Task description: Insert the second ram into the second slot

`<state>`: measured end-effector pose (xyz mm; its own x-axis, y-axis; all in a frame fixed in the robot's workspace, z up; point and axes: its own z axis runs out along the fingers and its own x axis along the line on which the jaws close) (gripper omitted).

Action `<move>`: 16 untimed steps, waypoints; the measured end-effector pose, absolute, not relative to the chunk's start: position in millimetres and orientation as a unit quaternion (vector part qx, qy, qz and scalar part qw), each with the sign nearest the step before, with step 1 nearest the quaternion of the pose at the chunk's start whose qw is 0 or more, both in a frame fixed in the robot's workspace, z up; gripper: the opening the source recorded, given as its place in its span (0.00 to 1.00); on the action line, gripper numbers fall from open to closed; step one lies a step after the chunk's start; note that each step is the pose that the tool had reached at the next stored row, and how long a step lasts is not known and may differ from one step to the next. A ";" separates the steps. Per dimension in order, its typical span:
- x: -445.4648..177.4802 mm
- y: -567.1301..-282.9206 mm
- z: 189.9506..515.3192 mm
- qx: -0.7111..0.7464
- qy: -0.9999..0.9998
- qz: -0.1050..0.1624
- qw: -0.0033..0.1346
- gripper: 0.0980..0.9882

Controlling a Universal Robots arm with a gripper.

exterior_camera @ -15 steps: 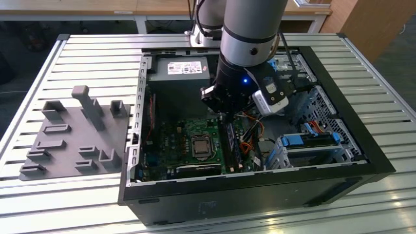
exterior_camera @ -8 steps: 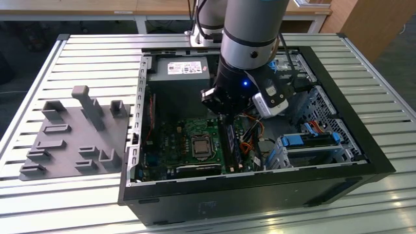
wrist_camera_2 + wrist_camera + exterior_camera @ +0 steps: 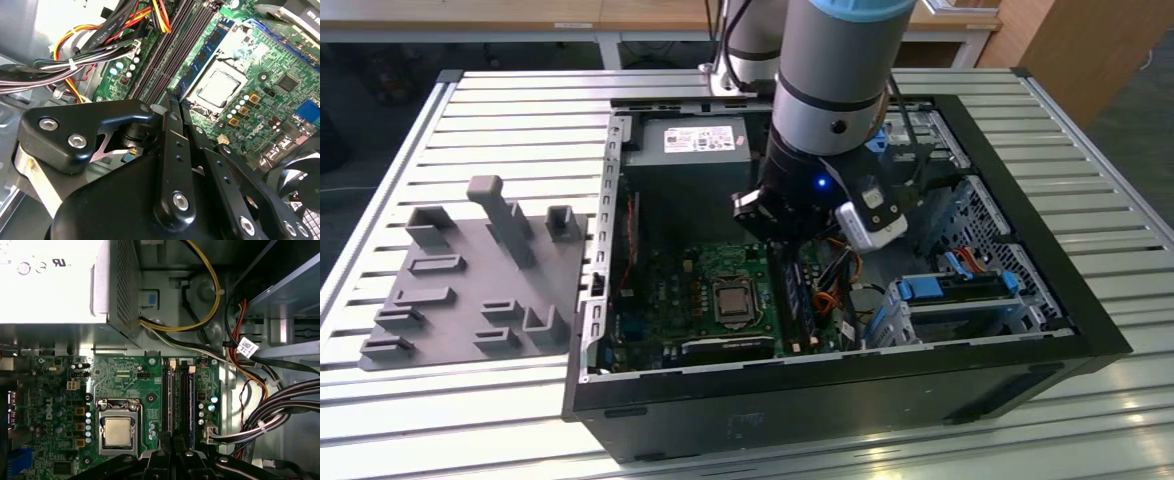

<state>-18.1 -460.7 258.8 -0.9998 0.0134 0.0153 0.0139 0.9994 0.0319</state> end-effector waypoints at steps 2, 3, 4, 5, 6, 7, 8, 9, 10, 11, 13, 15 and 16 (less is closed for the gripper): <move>-18.2 -460.7 258.4 -0.007 -1.000 -0.016 0.008 0.04; -18.1 -460.7 258.1 -0.007 -1.000 -0.016 0.009 0.04; -18.0 -460.6 257.3 -0.007 -1.000 -0.016 0.010 0.04; -17.8 -460.6 256.4 -0.007 -1.000 -0.016 0.012 0.04; -17.3 -460.6 255.0 -0.007 -1.000 -0.016 0.013 0.04; -16.3 -460.6 253.5 -0.007 -1.000 -0.016 0.015 0.04; -15.3 -460.6 251.6 -0.007 -1.000 -0.016 0.017 0.04; -14.4 -460.7 249.9 -0.007 -1.000 -0.016 0.017 0.04; -13.4 -460.6 248.1 -0.007 -1.000 -0.016 0.017 0.04; -12.8 -460.6 246.3 -0.007 -1.000 -0.016 0.017 0.04; -12.7 -460.7 242.7 -0.007 -1.000 -0.016 0.017 0.04; -12.6 -460.6 239.1 -0.007 -1.000 -0.016 0.017 0.04; -12.6 -460.6 238.9 -0.007 -1.000 -0.016 0.017 0.04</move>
